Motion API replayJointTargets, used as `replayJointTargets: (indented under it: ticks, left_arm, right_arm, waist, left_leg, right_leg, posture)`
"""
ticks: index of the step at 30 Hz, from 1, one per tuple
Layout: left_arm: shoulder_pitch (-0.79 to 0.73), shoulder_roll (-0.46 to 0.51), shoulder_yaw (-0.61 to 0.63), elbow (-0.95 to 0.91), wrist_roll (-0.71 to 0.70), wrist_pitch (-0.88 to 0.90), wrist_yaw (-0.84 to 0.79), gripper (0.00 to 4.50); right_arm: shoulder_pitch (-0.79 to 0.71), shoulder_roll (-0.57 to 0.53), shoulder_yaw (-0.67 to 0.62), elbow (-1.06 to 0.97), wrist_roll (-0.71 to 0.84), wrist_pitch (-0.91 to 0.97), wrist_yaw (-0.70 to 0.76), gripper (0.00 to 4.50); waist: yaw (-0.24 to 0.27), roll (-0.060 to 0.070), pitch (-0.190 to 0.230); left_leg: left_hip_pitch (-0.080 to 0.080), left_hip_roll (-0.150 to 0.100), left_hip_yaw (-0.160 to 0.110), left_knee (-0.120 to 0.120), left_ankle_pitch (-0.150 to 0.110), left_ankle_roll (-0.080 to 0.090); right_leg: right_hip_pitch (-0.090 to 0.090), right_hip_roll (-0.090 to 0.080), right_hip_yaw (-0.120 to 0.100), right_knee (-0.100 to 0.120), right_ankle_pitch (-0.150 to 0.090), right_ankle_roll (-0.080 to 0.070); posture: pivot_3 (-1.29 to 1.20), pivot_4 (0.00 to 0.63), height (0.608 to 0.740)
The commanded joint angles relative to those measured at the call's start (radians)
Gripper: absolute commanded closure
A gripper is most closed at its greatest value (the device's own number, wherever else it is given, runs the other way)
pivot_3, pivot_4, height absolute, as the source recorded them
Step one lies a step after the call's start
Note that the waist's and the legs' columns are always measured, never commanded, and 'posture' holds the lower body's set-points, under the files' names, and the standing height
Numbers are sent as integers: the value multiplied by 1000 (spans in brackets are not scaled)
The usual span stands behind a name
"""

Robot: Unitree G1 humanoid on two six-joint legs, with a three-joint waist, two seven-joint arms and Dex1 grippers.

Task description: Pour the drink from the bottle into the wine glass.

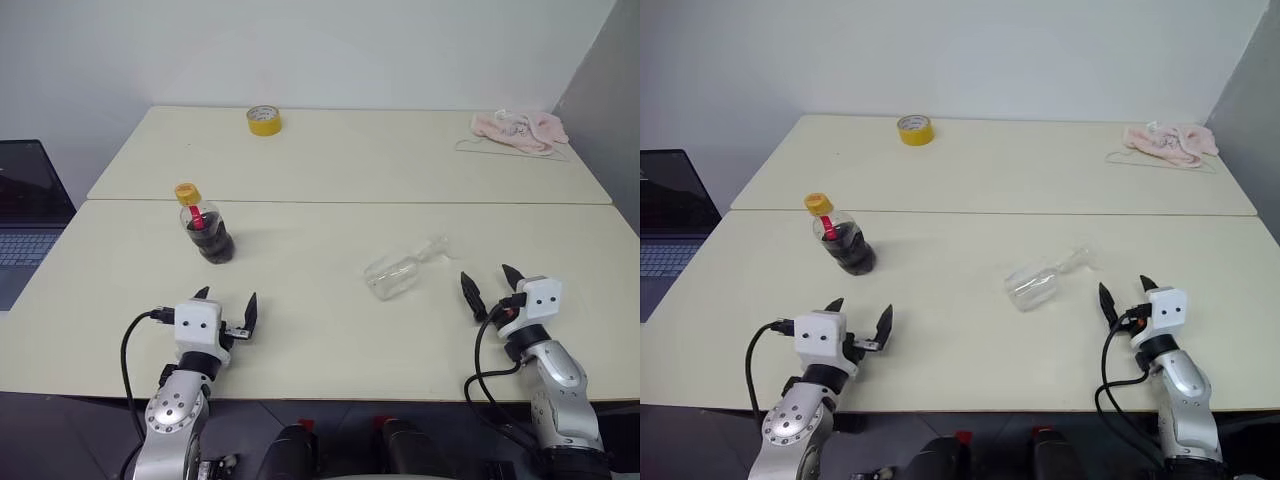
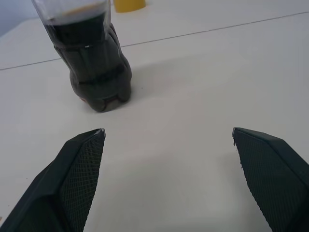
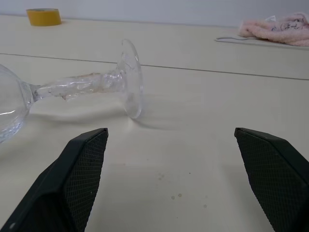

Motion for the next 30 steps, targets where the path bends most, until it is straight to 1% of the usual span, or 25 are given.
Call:
replayJointTargets:
  ticks: [1, 10, 14, 16, 19, 27, 30]
  left_arm:
    - [4, 8, 13, -43, 10, -25, 6, 47]
    - [5, 8, 12, -39, 11, -28, 2, 47]
    - [-12, 3, 47, -28, -49, -27, -15, 47]
    - [-23, -17, 80, -39, -97, -46, -4, 47]
    - [-26, -20, 88, -50, -123, -44, -15, 47]
    - [-32, -11, 98, -35, -110, -63, -17, 47]
    - [-43, -5, 94, -30, -111, -58, -24, 47]
  right_arm:
    - [-5, -8, -1, -59, 2, 3, -2, 0]
    - [10, -11, 6, -71, -1, 5, 12, 0]
    - [19, -14, 18, -81, -7, -1, 26, 0]
    - [26, -17, 26, -91, -11, -2, 33, 0]
    - [39, -23, 40, -113, -12, -5, 41, 0]
    - [85, -45, 72, -170, -34, -25, 82, 0]
    - [109, -69, 91, -201, -29, -46, 133, 0]
  waist:
    - [0, 0, 0]
    - [0, 0, 0]
    - [0, 0, 0]
    - [0, 0, 0]
    - [0, 0, 0]
    - [0, 0, 0]
    - [0, 0, 0]
  left_leg:
    - [0, 0, 0, 0, 0, 0]
    - [0, 0, 0, 0, 0, 0]
    - [0, 0, 0, 0, 0, 0]
    - [0, 0, 0, 0, 0, 0]
    - [0, 0, 0, 0, 0, 0]
    - [0, 0, 0, 0, 0, 0]
    - [0, 0, 0, 0, 0, 0]
  right_leg:
    - [0, 0, 0, 0, 0, 0]
    - [0, 0, 0, 0, 0, 0]
    - [0, 0, 0, 0, 0, 0]
    - [0, 0, 0, 0, 0, 0]
    - [0, 0, 0, 0, 0, 0]
    - [0, 0, 0, 0, 0, 0]
    - [0, 0, 0, 0, 0, 0]
  posture:
    - [0, 150, 740]
    - [0, 150, 740]
    - [0, 150, 740]
    - [0, 150, 740]
    - [0, 150, 740]
    - [0, 150, 740]
    - [0, 150, 740]
